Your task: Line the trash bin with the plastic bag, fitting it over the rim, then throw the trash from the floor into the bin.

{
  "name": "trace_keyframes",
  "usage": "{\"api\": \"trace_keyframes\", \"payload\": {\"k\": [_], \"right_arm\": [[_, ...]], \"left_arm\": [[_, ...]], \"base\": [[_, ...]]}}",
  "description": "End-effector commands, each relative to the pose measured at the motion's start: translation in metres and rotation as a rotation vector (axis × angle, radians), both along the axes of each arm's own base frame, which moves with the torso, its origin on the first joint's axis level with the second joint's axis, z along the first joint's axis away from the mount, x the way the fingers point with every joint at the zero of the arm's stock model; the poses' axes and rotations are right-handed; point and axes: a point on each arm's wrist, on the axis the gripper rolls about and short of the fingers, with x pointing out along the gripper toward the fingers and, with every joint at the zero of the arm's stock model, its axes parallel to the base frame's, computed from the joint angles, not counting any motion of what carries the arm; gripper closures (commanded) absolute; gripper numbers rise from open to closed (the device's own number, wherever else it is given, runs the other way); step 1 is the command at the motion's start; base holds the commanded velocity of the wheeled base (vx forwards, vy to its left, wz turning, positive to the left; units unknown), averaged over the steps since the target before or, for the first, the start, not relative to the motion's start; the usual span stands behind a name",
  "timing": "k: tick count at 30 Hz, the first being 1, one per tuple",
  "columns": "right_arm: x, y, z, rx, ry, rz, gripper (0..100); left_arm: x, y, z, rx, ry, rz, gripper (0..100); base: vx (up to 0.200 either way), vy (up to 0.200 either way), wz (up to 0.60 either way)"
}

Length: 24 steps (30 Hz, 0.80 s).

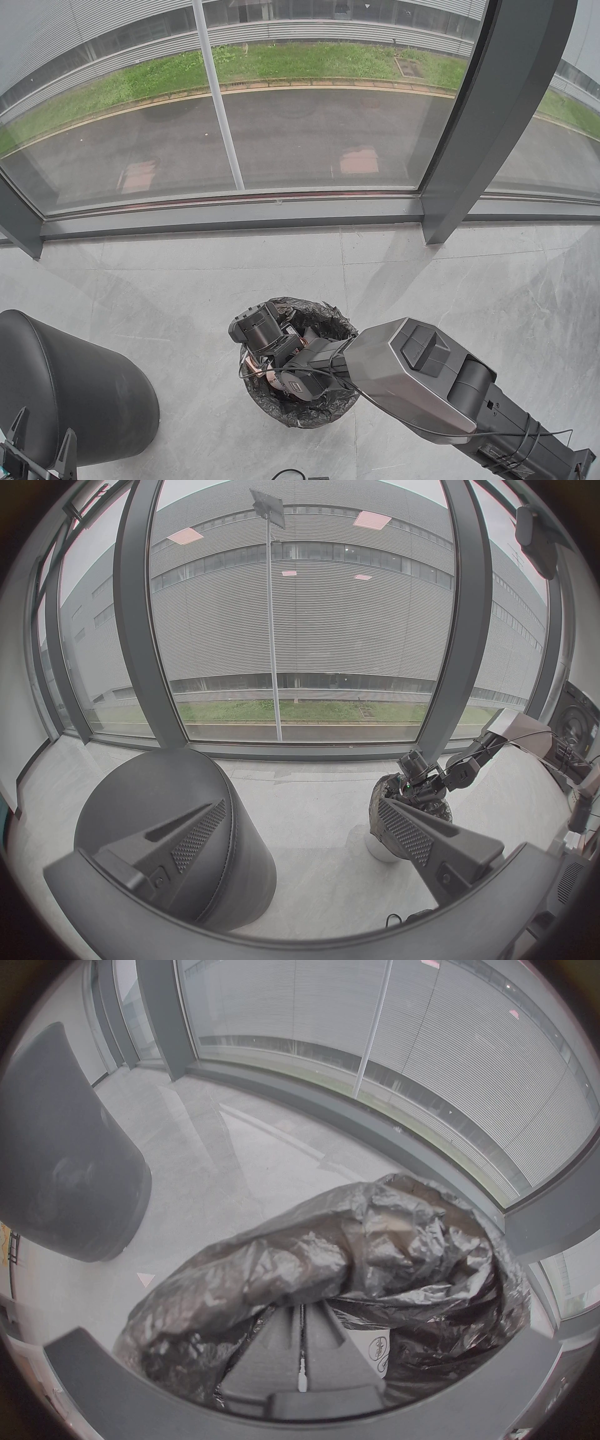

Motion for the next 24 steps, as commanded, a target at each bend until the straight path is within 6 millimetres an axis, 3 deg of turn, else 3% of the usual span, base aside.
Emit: {"api": "trace_keyframes", "payload": {"k": [1, 10, 19, 24], "right_arm": [[0.001, 0.0, 0.005, 0.006, -0.021, 0.008, 100], [0.001, 0.006, 0.027, 0.038, -0.089, 0.035, 100], [-0.004, 0.01, 0.024, 0.021, -0.093, 0.041, 100], [-0.006, 0.003, 0.012, -0.09, -0.033, 0.035, 100]], "left_arm": [[0.0, 0.0, -0.004, -0.002, -0.002, 0.001, 0], [0.0, 0.0, -0.004, -0.002, -0.002, 0.001, 0], [0.0, 0.0, -0.004, 0.0, -0.002, 0.001, 0], [0.0, 0.0, -0.004, -0.002, -0.002, -0.001, 0]], "base": [[0.0, 0.0, 0.0], [0.0, 0.0, 0.0], [0.0, 0.0, 0.0], [0.0, 0.0, 0.0]]}}
